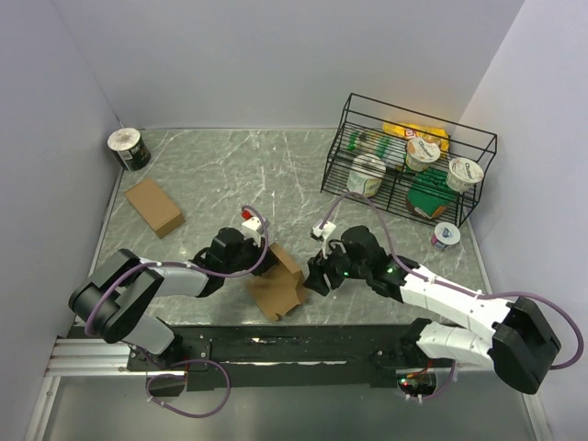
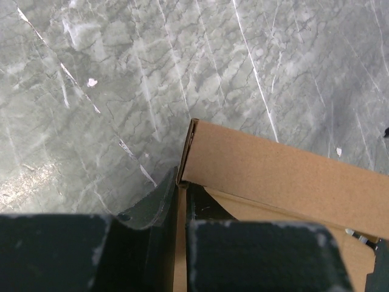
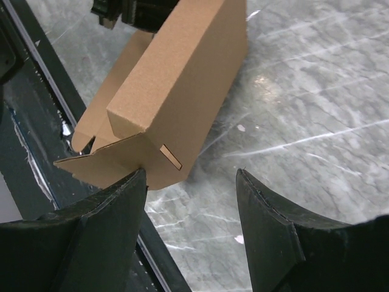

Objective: Fold the paper box

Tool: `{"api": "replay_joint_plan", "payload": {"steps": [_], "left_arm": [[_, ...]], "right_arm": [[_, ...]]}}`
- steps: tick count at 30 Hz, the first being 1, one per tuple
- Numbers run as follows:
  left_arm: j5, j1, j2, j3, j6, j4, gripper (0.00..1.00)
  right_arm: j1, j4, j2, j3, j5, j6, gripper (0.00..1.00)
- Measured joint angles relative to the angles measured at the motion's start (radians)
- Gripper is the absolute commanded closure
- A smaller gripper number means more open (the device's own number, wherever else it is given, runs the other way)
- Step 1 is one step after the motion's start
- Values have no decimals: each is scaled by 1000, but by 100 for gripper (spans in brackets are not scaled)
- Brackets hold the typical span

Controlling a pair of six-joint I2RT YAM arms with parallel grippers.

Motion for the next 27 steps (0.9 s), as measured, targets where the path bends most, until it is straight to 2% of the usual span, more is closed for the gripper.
{"api": "replay_joint_plan", "payload": {"steps": [11, 20, 25, 27], "left_arm": [[-34, 0, -2, -2, -8, -1, 97], [-53, 1, -18, -5, -11, -8, 97], [-52, 1, -26, -11, -11, -8, 97], [-52, 1, -32, -16, -10, -8, 97]], "right_arm": [[52, 61, 39, -2, 90, 56, 30], [83, 189, 39, -72, 97, 72, 30], [92, 230, 40, -90, 98, 71, 33], [92, 238, 43, -90, 113, 71, 39]]}}
